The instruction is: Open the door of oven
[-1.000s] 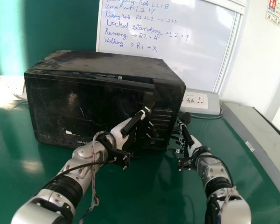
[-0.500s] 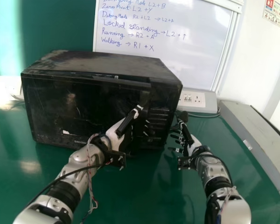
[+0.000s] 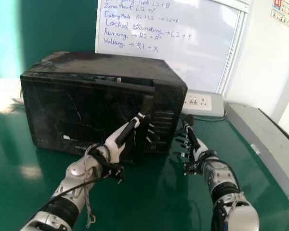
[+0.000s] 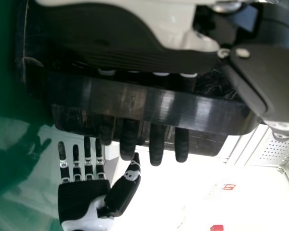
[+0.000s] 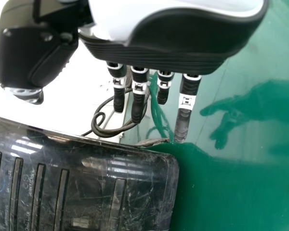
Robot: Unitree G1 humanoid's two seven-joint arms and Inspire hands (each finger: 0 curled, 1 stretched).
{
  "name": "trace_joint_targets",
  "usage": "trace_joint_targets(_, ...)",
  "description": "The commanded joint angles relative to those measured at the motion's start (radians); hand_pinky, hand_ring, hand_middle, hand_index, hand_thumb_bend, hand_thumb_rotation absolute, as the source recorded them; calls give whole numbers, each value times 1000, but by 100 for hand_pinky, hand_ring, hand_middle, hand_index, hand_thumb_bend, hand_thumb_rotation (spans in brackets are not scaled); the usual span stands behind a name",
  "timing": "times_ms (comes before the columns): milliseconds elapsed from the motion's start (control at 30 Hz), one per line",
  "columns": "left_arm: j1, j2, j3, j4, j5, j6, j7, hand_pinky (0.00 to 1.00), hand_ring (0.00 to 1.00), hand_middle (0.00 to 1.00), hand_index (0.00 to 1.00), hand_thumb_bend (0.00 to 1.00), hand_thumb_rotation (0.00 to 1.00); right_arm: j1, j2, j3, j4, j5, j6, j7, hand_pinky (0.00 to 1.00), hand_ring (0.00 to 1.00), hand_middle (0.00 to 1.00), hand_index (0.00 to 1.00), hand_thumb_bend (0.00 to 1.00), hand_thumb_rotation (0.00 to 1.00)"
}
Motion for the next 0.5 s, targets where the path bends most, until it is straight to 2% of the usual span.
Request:
trace_joint_targets(0, 47, -81, 5, -102, -47, -56, 13, 5, 10, 46, 49, 52, 0, -9, -6, -10, 5, 9, -2, 2, 60, 71, 86, 91, 82, 72)
trace_joint_targets(200, 130, -76, -39, -238, -57, 2, 19, 5, 9, 45, 49, 52, 0, -7, -6, -17, 5, 12, -5, 9, 64, 77, 89, 92, 84, 72)
trace_joint_targets(333, 180, -66, -68, -325, -82, 39, 11, 5, 9, 46, 49, 52, 0, -7, -5, -17, 5, 10, -6, 3, 65, 75, 88, 92, 82, 72)
trace_joint_targets(467, 225, -51, -96, -419, -100, 89, 11, 6, 10, 46, 48, 52, 0, -8, -7, -2, 5, -6, -8, -5, 59, 68, 86, 91, 82, 73)
